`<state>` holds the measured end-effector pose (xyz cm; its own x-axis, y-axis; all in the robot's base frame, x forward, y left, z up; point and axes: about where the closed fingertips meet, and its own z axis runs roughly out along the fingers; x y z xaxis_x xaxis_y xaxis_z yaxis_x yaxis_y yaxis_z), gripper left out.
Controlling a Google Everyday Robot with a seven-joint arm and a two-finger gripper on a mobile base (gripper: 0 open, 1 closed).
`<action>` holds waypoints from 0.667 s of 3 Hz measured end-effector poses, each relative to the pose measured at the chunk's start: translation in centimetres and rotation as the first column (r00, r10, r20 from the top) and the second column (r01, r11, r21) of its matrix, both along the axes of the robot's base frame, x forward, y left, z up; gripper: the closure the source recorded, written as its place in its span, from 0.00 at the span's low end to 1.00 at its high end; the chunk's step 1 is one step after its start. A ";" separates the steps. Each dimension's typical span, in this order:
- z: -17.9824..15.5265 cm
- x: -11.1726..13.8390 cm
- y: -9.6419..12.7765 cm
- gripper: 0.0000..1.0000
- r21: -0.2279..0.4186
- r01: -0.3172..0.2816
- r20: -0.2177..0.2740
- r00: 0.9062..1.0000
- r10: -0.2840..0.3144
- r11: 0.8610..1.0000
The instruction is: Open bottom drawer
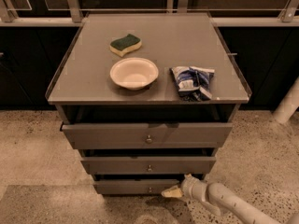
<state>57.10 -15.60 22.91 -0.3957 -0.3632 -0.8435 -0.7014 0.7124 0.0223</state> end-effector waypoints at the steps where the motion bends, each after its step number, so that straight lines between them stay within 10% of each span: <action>1: -2.4 0.9 -0.1 0.00 0.012 0.017 -0.048 0.999 -0.017 1.000; 2: -4.7 1.2 -0.1 0.00 0.028 0.036 -0.105 0.994 -0.033 0.999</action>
Offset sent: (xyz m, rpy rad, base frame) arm 0.0146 -0.0044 -0.0732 0.0497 0.1699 -0.0596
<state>58.34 -15.69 18.17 -0.4943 -0.3226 -0.8072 -0.6689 0.7343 0.1161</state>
